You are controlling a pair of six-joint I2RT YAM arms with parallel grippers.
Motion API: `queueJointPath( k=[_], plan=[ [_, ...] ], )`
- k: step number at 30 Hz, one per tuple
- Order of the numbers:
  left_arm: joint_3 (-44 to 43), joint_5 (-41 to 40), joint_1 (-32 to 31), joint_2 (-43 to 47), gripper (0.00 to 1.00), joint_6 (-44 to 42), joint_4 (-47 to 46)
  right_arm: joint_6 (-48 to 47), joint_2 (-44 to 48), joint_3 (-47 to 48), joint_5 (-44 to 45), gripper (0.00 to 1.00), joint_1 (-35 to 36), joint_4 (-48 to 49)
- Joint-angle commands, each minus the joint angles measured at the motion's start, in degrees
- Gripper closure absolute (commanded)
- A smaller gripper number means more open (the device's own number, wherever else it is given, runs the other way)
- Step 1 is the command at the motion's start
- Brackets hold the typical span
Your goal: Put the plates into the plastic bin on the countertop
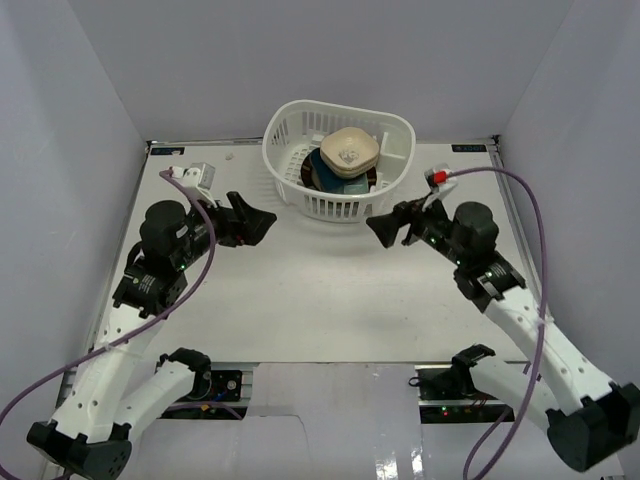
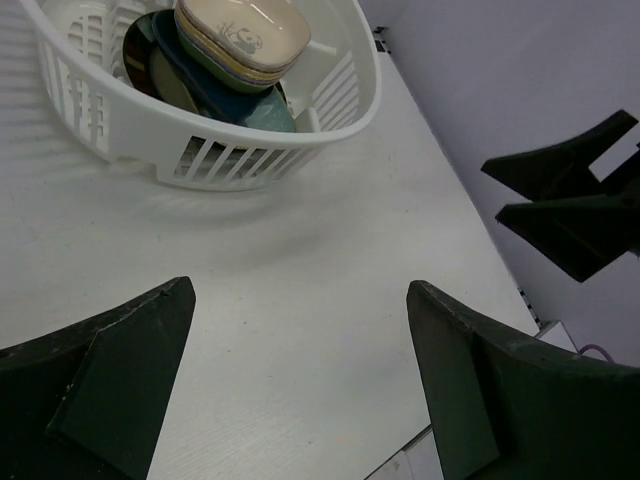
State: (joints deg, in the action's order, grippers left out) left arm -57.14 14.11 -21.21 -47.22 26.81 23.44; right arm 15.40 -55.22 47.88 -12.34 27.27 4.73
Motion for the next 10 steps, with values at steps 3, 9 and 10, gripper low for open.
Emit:
queueJointPath(
  k=[3,9,10],
  plan=[
    [-3.6,-2.6,-0.1,7.0,0.02,-1.2,-2.4,-4.0,17.4,-0.8,7.6,0.1,-0.2,-10.3],
    [1.0,-3.5,-0.2,14.3,0.02,-1.3,-3.1,-3.7,30.1,-4.0,14.1,0.1,-0.1,-14.5],
    [2.4,-3.8,-0.1,14.4,0.02,-1.1,-3.1,-3.0,30.9,-5.6,13.7,0.1,-0.2,-14.2]
  ],
)
